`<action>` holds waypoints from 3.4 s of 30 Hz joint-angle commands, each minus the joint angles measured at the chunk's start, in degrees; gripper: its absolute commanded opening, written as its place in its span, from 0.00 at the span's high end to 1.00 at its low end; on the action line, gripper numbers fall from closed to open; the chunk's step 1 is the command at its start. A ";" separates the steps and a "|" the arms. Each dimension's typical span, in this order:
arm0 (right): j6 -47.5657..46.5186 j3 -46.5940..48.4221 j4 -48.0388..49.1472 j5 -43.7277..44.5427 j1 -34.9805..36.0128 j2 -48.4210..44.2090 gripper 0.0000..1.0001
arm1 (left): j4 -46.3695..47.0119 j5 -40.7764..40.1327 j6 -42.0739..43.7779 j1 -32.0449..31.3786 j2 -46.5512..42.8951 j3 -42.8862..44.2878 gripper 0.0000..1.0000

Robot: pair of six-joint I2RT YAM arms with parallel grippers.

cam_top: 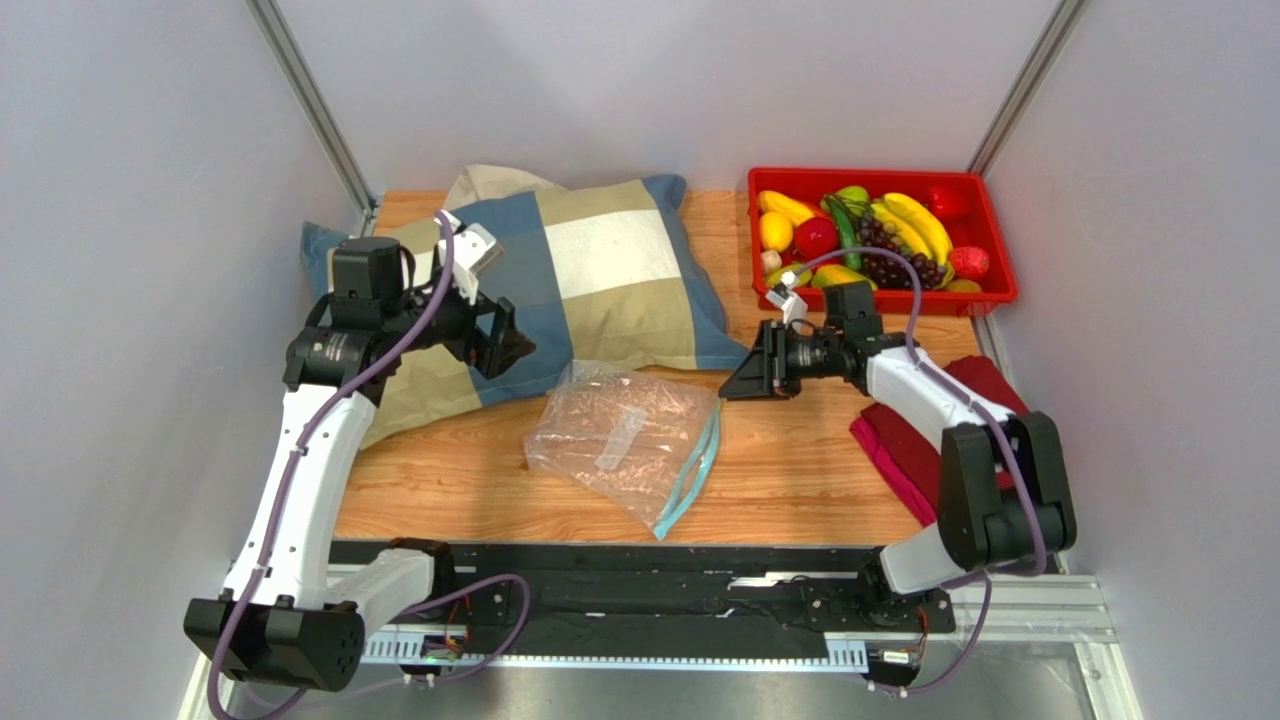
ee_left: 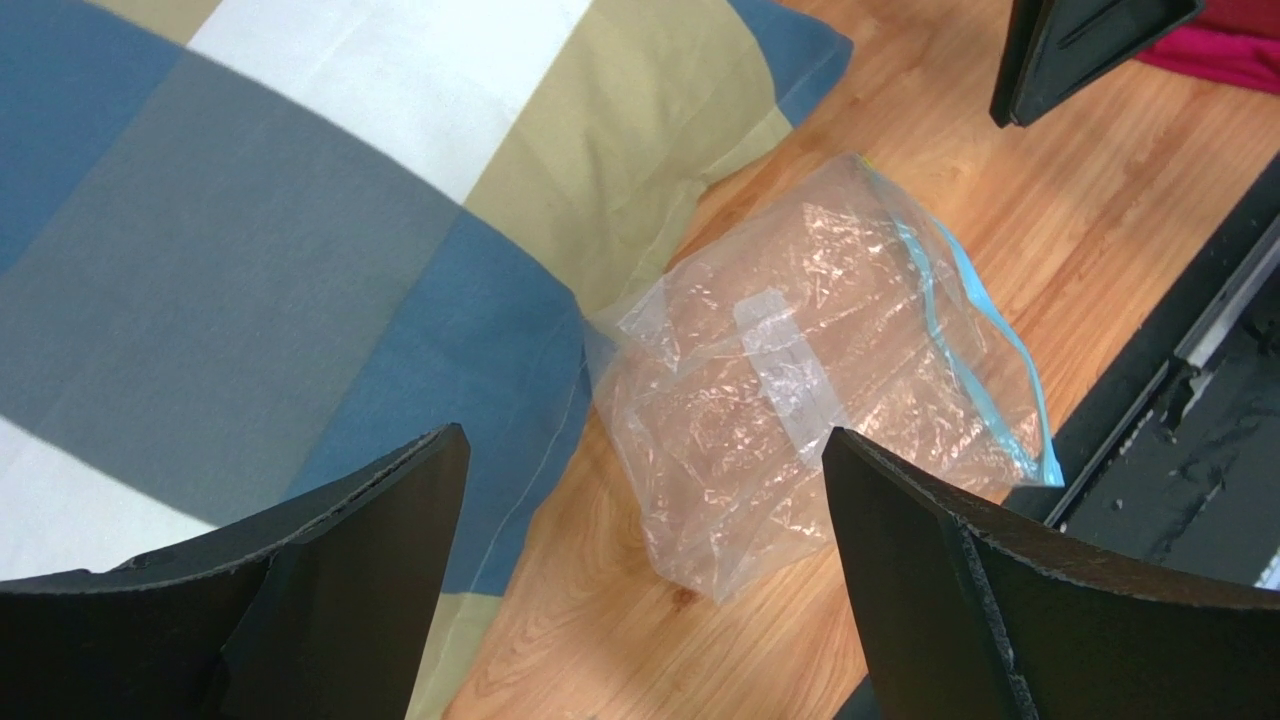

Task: Place the food in the zip-top bag and seal the zipper
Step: Pick up the zipper food storage bag at the center of the board.

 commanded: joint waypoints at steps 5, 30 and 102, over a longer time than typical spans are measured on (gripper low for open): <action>11.03 -16.26 13.49 1.52 0.62 -5.78 0.35 | 0.76 -0.49 3.94 -2.61 -0.59 0.82 0.01; 38.34 -21.19 74.51 -7.01 1.41 19.99 0.99 | 2.62 -1.63 2.27 -2.70 -0.06 -2.52 0.04; 6.65 19.77 -24.99 24.27 1.14 -29.15 0.39 | 16.31 -24.06 -40.77 -47.52 27.62 26.83 1.00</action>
